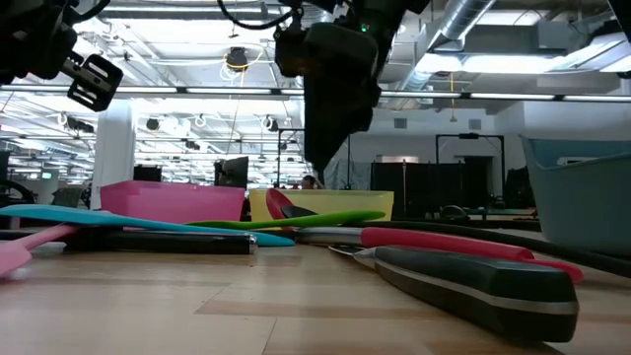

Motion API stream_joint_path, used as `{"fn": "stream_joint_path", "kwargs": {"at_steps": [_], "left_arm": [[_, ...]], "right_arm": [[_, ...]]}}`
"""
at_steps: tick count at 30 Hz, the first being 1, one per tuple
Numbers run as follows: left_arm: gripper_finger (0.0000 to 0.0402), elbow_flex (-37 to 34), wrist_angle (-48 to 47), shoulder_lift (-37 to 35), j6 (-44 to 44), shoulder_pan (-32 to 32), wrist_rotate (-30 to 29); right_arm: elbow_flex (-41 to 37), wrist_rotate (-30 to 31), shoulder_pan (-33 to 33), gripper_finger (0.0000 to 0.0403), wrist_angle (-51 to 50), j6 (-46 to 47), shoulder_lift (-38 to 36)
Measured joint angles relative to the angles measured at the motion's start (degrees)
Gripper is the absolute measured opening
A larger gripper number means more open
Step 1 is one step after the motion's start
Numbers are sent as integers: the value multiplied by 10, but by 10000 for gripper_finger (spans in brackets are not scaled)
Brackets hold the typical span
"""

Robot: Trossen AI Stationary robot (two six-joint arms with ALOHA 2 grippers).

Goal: Pick & Place Kitchen Items
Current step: Put the light green spatula into the yellow bin

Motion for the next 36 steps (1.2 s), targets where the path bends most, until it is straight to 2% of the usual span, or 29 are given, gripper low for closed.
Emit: {"fn": "stream_joint_path", "kwargs": {"at_steps": [13,24,27,33,36], "left_arm": [[8,0,8,1,0,0,0],[8,0,16,1,0,0,0],[8,0,17,1,0,0,0],[8,0,19,1,0,0,0],[8,0,19,1,0,0,0]], "right_arm": [[2,-7,3,249,11,-14,53],[0,-9,-3,246,-14,-37,64],[0,-9,-4,225,-17,-41,64],[0,-23,-11,147,-30,-43,64],[-7,-24,-10,121,-23,-45,64]]}}
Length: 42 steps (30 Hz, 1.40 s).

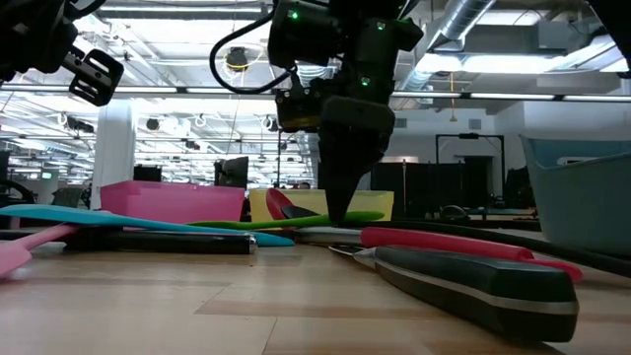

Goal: Pick & Place Kitchen Items
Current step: Put the light green spatula into the yellow bin

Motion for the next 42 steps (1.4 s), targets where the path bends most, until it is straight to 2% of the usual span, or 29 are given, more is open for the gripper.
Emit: {"fn": "stream_joint_path", "kwargs": {"at_steps": [9,17,22,29,42], "left_arm": [[8,0,1,0,0,0,0],[8,0,3,0,0,0,0],[8,0,4,0,0,0,0],[8,0,4,0,0,0,0],[8,0,4,0,0,0,0]], "right_arm": [[0,-13,-1,101,-5,-8,0],[0,-15,-6,12,-6,-4,-3],[1,-17,-11,21,-5,0,-3],[32,-48,-20,3,-35,-7,0],[52,-49,-26,5,-45,-14,0]]}}
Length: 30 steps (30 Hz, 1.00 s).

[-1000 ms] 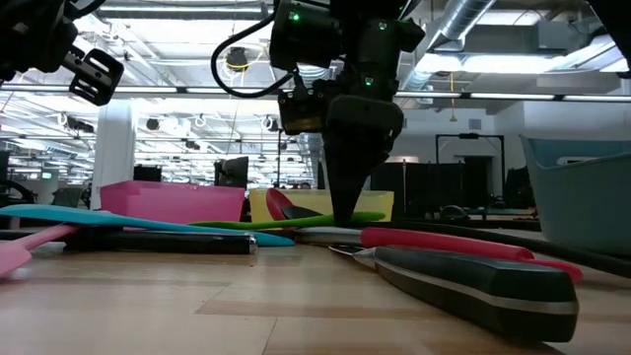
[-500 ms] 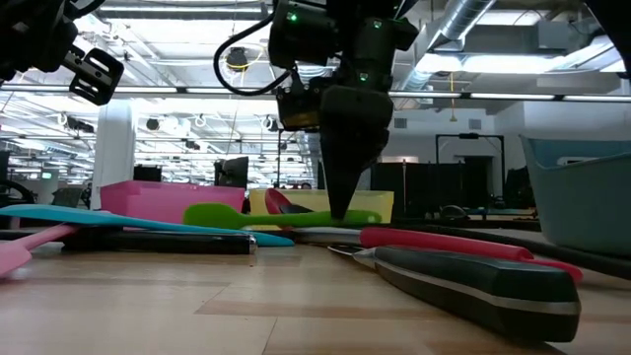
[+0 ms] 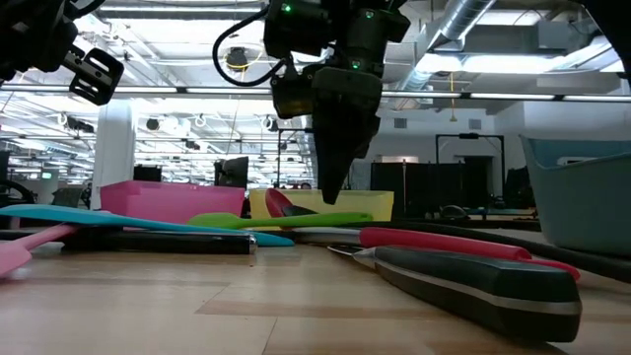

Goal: Pick & Place Kitchen Items
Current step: Put the light green spatula into the yellow bin

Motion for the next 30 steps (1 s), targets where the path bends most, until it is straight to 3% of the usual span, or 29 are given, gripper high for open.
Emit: {"fn": "stream_joint_path", "kwargs": {"at_steps": [5,13,16,20,30], "left_arm": [[8,0,0,0,0,0,0],[8,0,0,0,0,0,0],[8,0,0,0,0,0,0],[8,0,0,0,0,0,0],[8,0,3,2,0,0,0]], "right_arm": [[-5,0,0,56,2,-8,0],[-5,3,3,212,42,-30,0],[-5,5,3,249,57,-28,0],[-6,7,0,252,50,-27,15],[-2,4,-1,197,43,-27,44]]}}
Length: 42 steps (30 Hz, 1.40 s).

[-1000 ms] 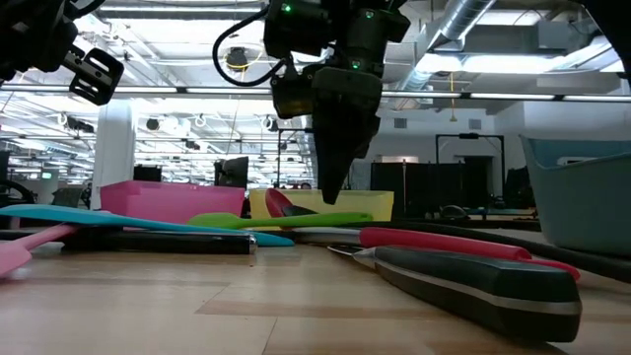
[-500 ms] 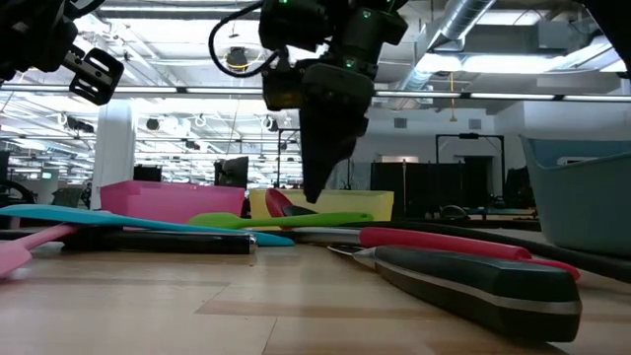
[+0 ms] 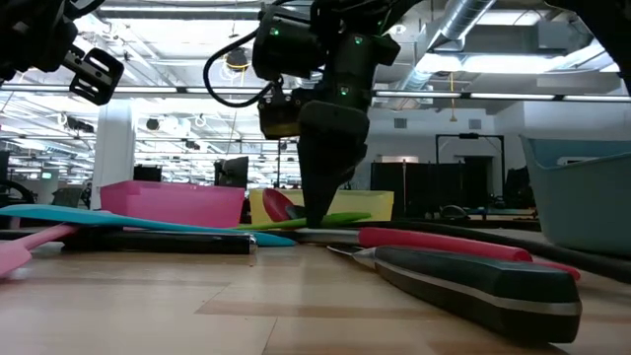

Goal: Pick & Place Kitchen Items
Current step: Put the light green spatula into the yellow bin

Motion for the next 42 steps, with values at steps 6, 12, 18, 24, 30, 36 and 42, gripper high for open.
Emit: {"fn": "stream_joint_path", "kwargs": {"at_steps": [6,12,18,24,30,36,42], "left_arm": [[8,0,1,0,0,0,0],[8,0,2,0,0,0,0],[8,0,2,0,0,0,0],[8,0,2,0,0,0,0],[8,0,2,0,0,0,0],[8,0,3,0,0,0,0],[8,0,6,0,0,0,0]], "right_arm": [[-2,-3,-2,74,-5,2,-5],[-2,-16,-6,27,-15,4,-5],[-2,-14,-8,23,-14,6,-5],[-2,-30,-13,18,-15,11,-5],[-3,-30,-13,3,-20,12,-22],[-4,-26,-22,5,-35,17,-25],[-4,-26,-20,2,-44,15,-25]]}}
